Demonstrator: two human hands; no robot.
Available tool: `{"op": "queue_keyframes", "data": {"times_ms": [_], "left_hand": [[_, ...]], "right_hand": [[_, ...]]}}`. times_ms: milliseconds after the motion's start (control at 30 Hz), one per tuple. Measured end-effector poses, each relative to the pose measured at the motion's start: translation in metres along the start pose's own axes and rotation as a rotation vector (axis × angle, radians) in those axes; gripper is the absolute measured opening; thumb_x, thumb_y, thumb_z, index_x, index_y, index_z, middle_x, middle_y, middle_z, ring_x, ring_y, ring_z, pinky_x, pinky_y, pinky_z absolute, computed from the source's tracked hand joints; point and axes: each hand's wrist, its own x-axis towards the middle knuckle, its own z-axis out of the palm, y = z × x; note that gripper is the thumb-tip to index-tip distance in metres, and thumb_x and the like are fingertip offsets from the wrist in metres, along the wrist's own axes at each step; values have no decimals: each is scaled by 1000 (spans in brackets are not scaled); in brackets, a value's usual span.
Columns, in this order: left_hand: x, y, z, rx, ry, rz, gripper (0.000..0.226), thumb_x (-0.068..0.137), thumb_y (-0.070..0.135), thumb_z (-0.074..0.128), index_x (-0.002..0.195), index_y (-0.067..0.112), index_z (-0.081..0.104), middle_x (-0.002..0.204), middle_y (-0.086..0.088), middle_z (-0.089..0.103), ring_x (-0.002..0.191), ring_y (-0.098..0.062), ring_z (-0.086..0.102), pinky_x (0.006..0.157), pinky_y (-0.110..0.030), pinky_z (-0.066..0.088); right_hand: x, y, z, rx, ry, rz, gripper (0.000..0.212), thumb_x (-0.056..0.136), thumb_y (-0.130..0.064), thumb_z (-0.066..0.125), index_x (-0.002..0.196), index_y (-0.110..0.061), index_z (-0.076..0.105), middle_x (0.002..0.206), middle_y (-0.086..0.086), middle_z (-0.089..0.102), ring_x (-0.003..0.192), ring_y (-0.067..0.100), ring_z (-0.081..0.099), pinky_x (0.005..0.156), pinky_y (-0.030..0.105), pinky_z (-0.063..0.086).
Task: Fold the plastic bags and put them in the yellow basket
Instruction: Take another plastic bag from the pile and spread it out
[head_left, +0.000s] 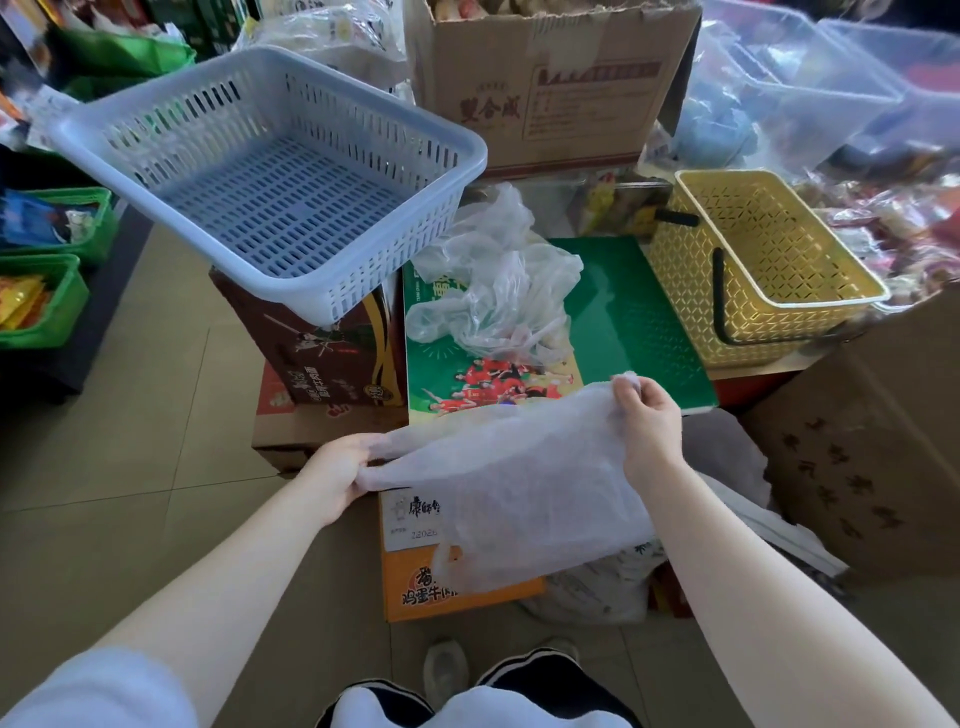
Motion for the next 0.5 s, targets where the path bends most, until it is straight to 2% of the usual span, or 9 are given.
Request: {"op": "queue_keyframes", "data": {"times_ms": [33,100,200,333,433,500], "left_hand": [[4,-4,-5,1,42,-40,33,87,-6,40,109,0,63,104,-14,63,86,-24,57,64,-24,46],[8,-9,-10,-62,115,-108,40,86,-12,29,98,1,64,96,-12,59,76,-22,50,57,-22,36],[7,-7,-10,-236,160,-181,36,91,-6,25,82,4,58,85,-11,54,64,-16,42,52,-20,33],[5,-3,-17,-405,61,-139,14,85,1,38,75,5,47,75,-9,51,59,-15,41,53,-21,29],[1,-6,-23,-243,-141,-14,11,91,9,50,91,1,59,83,-9,57,71,-14,48,62,-21,36],[0,-12,-20,-64,-183,63,10,88,1,55,94,0,62,90,-10,61,82,-15,52,73,-23,42]], "right_hand": [[3,-3,-3,13,44,2,32,93,-24,56,62,-20,47,64,-6,36,61,8,31,59,24,28],[8,-8,-6,37,97,15,25,91,-22,58,67,-20,55,66,-8,44,62,7,38,61,22,34],[8,-16,-2,79,121,37,19,89,-21,60,71,-21,62,68,-10,51,64,5,45,63,17,39],[10,-29,4,110,97,25,11,87,-19,65,76,-20,65,75,-11,58,69,4,50,64,16,42],[18,-36,1,19,157,-4,6,86,-18,66,81,-14,67,70,-9,55,69,9,49,66,20,42],[23,-37,-1,-56,232,20,8,85,-19,65,78,-16,65,68,-8,54,71,13,49,70,25,41]]}}
